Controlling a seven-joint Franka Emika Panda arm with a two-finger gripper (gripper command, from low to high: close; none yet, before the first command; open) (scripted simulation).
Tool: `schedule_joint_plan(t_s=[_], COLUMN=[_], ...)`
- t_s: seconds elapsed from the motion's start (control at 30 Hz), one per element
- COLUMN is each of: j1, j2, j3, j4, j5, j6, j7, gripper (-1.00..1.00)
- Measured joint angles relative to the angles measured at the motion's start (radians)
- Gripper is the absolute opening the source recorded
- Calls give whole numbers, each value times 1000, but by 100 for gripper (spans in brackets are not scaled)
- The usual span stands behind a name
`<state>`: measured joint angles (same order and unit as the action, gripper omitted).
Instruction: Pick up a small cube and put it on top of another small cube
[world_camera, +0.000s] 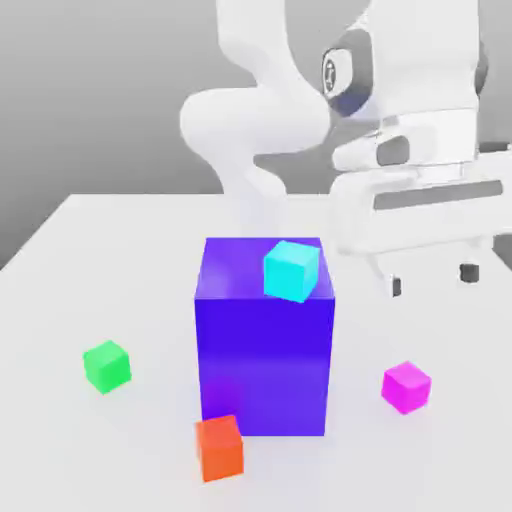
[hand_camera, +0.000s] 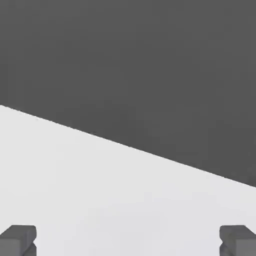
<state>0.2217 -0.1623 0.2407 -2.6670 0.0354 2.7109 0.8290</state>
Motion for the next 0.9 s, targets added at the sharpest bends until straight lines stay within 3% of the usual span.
schedule_joint_plan(t_s=[0.2,0.4,0.43,0.67,0.9], j1=[84,223,245,246,173], j2=[224,442,466,467,245], j3=[44,-128,-152,-153,-38], j4=[-110,-78,-73,-73,-115], j5=[-106,-276,-287,-290,-100], j6=[142,309,329,330,161], j7=[93,221,231,234,91], gripper=[0,0,-100,-100,-100])
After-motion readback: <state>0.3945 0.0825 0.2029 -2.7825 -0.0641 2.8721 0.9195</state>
